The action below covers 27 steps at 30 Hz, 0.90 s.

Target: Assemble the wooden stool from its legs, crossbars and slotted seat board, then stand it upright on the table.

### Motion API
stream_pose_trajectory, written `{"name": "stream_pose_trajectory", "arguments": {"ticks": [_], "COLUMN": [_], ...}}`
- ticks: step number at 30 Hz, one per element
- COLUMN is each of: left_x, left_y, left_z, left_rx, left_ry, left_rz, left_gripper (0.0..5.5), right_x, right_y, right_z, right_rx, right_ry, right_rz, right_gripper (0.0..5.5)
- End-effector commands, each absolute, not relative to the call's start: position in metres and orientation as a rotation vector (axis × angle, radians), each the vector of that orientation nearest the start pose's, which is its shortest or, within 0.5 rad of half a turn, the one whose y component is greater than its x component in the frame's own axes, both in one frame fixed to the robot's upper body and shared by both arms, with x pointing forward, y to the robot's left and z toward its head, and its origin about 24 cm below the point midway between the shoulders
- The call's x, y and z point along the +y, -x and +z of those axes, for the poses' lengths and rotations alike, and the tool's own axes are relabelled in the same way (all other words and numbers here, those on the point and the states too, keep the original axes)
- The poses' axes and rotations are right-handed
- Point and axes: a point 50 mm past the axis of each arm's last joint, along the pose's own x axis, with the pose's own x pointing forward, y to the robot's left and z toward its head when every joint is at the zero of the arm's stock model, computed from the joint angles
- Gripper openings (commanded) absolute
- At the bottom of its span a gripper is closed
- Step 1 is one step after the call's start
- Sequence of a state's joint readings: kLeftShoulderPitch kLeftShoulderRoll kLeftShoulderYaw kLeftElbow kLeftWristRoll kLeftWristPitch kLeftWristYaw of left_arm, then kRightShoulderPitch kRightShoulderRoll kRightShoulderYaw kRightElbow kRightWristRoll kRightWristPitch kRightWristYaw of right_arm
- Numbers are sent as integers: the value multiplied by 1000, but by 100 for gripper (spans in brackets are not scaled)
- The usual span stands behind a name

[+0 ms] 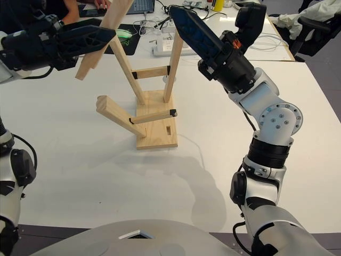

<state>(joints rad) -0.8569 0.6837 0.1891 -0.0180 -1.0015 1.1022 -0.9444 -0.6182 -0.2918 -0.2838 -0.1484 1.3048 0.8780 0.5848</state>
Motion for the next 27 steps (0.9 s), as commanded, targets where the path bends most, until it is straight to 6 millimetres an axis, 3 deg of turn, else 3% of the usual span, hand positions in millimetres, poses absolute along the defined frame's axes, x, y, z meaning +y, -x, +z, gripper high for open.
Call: {"name": "stream_pose_trajectory", "arguments": {"ticks": [1,7,16,27], "left_x": [166,164,166,169], "left_y": [-286,-284,-283,-281], "left_z": [282,280,279,274], "left_rx": [60,70,89,136], "left_ry": [199,202,213,228], "left_rz": [-1385,-1404,-1418,-1431], "left_gripper": [205,205,205,205], "right_x": [-123,-105,-101,-99], "right_y": [-283,-291,-295,-290], "right_z": [244,246,247,244], "right_rx": [-217,-220,-220,-183], "right_ry": [-802,-850,-875,-887], "right_rz": [1368,1384,1414,1483], "right_gripper": [365,365,365,211]}}
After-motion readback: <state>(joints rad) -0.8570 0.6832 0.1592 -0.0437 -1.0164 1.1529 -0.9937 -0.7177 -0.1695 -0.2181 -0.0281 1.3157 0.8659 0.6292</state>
